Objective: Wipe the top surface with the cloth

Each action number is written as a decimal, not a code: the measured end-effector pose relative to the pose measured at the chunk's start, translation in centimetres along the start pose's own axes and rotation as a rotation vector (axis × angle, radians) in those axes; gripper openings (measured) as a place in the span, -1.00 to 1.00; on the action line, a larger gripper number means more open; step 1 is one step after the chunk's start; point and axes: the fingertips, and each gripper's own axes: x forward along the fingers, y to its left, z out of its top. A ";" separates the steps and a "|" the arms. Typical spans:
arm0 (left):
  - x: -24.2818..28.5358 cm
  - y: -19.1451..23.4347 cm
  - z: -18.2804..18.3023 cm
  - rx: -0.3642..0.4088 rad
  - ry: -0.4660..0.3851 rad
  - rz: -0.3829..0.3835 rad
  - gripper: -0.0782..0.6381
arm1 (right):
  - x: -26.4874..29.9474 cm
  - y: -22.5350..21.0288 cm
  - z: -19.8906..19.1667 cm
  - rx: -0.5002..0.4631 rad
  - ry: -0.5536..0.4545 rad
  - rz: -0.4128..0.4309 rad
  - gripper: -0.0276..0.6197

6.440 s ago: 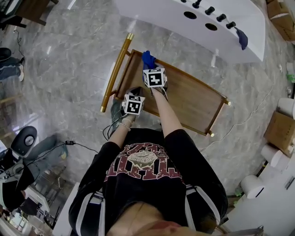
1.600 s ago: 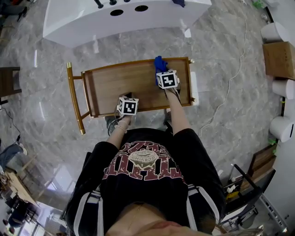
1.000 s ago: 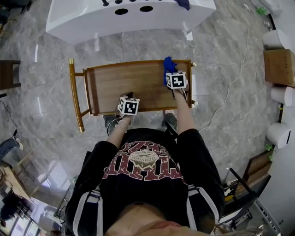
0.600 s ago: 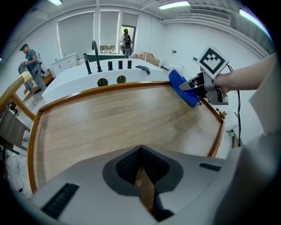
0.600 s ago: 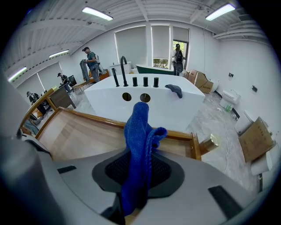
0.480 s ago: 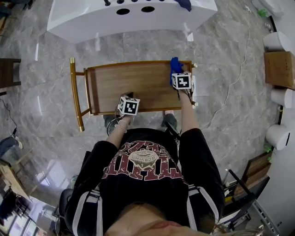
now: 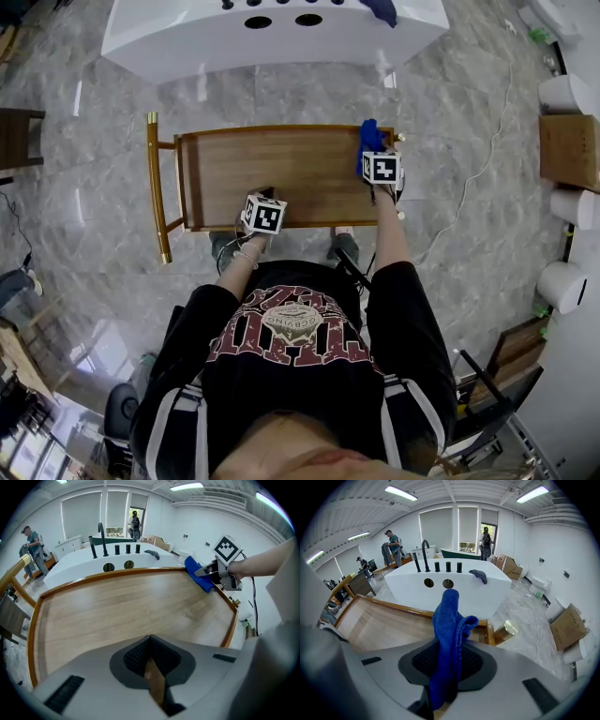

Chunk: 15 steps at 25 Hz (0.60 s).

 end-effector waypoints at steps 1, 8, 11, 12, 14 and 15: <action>0.0 0.0 0.0 -0.001 -0.001 0.001 -0.65 | 0.0 -0.2 0.0 0.002 0.000 -0.002 -0.64; 0.0 0.0 0.2 -0.004 0.003 -0.004 -0.65 | -0.3 -1.7 0.1 -0.034 0.005 -0.035 -0.64; -0.1 -0.1 0.2 0.001 0.003 -0.002 -0.65 | -0.5 -2.5 -0.3 -0.003 0.004 -0.046 -0.64; -0.1 -0.1 0.2 0.004 0.003 0.000 -0.64 | -0.6 -2.7 -0.4 0.016 0.004 -0.046 -0.64; 0.0 0.0 0.2 0.011 0.005 0.004 -0.65 | -0.5 -2.9 -0.6 0.026 0.008 -0.048 -0.64; 0.0 0.0 0.2 0.013 0.007 0.004 -0.65 | -0.5 -2.9 -0.6 0.018 0.010 -0.048 -0.64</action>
